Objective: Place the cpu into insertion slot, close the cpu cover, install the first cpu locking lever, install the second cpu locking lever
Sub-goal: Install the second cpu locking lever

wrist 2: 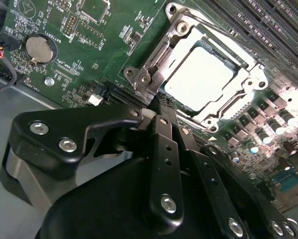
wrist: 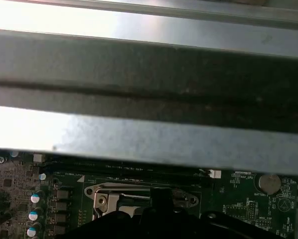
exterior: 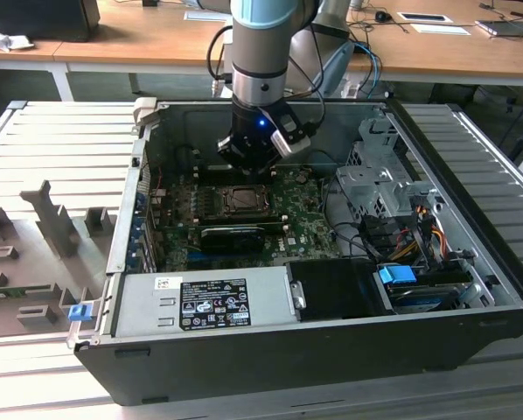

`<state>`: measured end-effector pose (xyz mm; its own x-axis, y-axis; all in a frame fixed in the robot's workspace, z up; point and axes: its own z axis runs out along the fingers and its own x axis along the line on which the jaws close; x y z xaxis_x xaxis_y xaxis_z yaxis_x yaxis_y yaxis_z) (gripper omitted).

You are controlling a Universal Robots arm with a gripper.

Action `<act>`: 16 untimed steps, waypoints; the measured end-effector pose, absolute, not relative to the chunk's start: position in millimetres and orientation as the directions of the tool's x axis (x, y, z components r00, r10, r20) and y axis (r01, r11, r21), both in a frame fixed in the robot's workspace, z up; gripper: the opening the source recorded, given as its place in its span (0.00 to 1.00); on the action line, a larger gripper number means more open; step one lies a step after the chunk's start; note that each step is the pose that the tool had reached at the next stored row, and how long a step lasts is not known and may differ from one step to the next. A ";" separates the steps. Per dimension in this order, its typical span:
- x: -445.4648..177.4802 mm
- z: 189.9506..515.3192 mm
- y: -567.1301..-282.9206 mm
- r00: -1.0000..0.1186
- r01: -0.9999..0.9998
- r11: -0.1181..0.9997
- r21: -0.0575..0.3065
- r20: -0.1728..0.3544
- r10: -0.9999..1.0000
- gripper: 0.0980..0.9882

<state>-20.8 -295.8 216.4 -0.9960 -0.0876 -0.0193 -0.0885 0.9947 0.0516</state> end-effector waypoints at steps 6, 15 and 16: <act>-20.8 219.7 -298.6 -0.996 -0.087 0.995 0.052 -0.019 -0.086 0.01; -20.7 254.8 -298.7 -0.999 -0.050 0.997 0.051 -0.019 -0.049 0.01; -20.7 254.8 -298.7 -0.999 -0.041 0.998 0.051 -0.019 -0.040 0.01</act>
<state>-20.7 -298.7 254.8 -0.9990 -0.0402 -0.0192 -0.0412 0.9979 0.0508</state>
